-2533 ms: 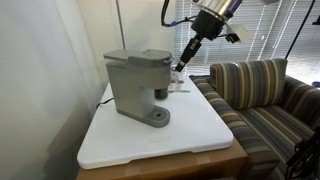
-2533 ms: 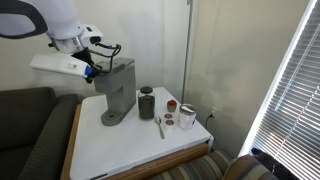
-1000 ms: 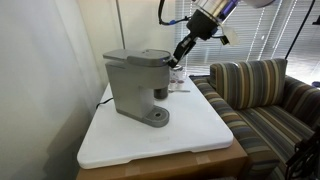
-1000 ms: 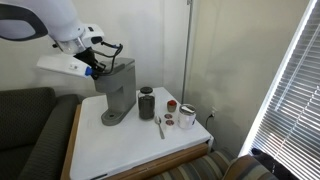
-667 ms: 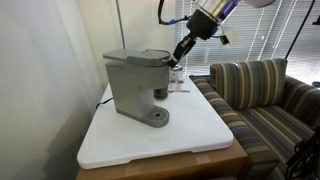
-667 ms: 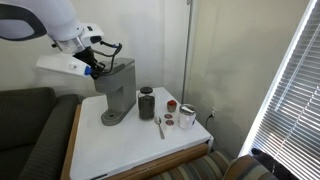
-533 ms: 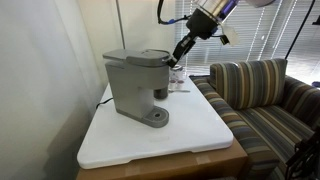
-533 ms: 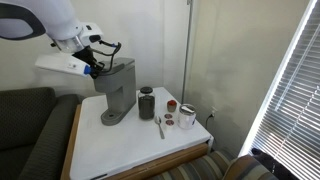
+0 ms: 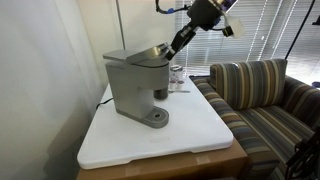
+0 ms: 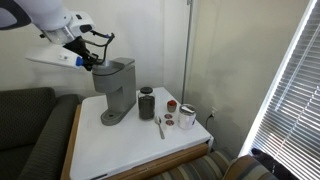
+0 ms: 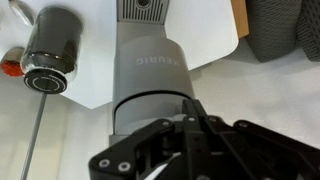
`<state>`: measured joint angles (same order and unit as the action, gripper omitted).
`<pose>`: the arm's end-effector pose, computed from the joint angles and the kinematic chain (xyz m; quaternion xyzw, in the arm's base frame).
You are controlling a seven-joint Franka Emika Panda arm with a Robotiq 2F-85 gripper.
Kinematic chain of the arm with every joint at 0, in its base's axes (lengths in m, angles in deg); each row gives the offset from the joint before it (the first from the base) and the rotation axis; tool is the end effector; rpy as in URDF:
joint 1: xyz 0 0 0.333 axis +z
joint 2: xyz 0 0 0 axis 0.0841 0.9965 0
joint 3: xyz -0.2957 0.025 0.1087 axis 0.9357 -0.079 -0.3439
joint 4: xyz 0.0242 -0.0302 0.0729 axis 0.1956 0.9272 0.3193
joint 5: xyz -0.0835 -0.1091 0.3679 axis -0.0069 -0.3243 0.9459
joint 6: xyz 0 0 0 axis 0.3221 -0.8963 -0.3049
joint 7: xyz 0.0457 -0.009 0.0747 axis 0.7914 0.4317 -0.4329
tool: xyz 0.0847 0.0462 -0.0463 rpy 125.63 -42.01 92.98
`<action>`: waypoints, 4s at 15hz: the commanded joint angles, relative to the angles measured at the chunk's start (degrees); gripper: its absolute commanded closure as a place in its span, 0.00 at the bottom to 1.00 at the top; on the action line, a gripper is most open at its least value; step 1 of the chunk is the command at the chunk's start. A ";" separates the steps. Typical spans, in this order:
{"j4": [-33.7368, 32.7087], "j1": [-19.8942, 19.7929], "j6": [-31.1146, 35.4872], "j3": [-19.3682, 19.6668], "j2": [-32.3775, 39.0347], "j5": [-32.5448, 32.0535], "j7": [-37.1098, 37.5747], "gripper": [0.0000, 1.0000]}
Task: Open the grey coffeemaker
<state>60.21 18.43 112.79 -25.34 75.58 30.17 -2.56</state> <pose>0.5265 0.1209 0.3398 -0.9211 -0.2176 -0.2992 0.1213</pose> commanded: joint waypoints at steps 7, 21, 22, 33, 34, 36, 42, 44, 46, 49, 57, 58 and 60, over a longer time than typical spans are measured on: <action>1.82 -0.20 1.85 -0.58 -1.80 7.13 -6.46 1.00; -1.32 -1.02 0.71 0.94 0.77 5.32 -5.51 1.00; -1.52 -1.00 0.65 0.94 0.99 5.22 -5.47 1.00; -1.33 -0.70 2.02 0.74 -0.24 5.04 -5.62 1.00; -1.22 -0.64 2.19 0.73 -0.46 4.97 -5.59 1.00; -0.88 -0.52 2.61 0.66 -1.09 5.07 -5.69 1.00; -0.57 -0.45 2.83 0.74 -2.23 4.09 -5.31 1.00; -0.64 -0.45 2.77 0.79 -2.21 3.78 -5.09 1.00; -0.64 -0.45 2.72 0.89 -2.24 3.14 -4.68 1.00; -0.93 -0.57 2.39 1.11 -2.02 1.72 -4.21 1.00; -1.08 -0.49 2.19 2.02 -2.25 -5.83 -0.53 1.00; -1.09 -0.47 2.18 2.13 -2.32 -6.97 0.22 1.00; -1.12 -0.45 2.13 2.31 -2.47 -9.10 1.70 1.00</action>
<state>59.10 18.09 114.85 -23.81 74.40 23.82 -2.50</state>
